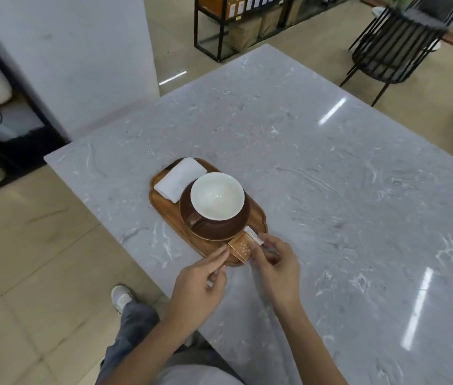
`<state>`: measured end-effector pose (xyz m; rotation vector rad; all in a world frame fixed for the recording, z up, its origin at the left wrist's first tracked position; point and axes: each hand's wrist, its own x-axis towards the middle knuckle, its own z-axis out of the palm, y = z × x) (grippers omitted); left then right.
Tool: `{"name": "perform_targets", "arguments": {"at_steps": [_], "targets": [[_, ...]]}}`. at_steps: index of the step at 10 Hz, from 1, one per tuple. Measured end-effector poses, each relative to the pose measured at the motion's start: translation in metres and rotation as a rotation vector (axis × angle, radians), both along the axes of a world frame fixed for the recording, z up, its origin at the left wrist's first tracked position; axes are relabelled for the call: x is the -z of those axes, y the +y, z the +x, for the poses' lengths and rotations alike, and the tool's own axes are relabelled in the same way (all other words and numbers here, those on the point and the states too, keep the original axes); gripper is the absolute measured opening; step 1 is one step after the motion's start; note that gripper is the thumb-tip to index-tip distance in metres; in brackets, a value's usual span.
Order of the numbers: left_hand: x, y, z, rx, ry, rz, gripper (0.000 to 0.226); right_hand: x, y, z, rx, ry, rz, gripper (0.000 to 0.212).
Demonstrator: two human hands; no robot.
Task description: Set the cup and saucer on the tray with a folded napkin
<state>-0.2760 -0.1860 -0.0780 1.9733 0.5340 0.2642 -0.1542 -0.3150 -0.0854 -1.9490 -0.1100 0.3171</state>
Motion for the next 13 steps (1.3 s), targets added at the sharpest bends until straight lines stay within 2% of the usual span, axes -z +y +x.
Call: {"name": "perform_targets", "arguments": {"at_steps": [3, 4, 6, 8, 9, 11, 13], "targets": [[0.009, -0.003, 0.006, 0.072, 0.129, 0.245, 0.049, 0.002, 0.006, -0.001, -0.022, -0.099, -0.077, 0.027], [0.011, -0.004, 0.004, 0.081, 0.096, 0.218, 0.048, 0.002, 0.008, -0.004, 0.005, -0.11, -0.071, 0.025], [0.013, 0.007, 0.003, 0.01, -0.005, -0.035, 0.04, 0.004, 0.012, -0.012, 0.037, -0.149, -0.065, 0.016], [0.002, 0.008, 0.0, -0.051, -0.067, -0.117, 0.03, 0.001, 0.01, -0.015, 0.041, -0.16, -0.026, 0.013], [-0.008, 0.014, -0.005, -0.015, -0.127, -0.006, 0.026, -0.004, 0.005, -0.012, 0.039, -0.197, -0.062, 0.011], [-0.04, 0.045, 0.006, 0.186, -0.241, 0.172, 0.027, -0.024, 0.005, 0.007, 0.068, -0.313, -0.091, 0.01], [-0.082, 0.093, 0.041, 0.242, -0.4, 0.534, 0.029, -0.065, 0.022, 0.027, 0.036, -0.574, -0.196, 0.026]]}}
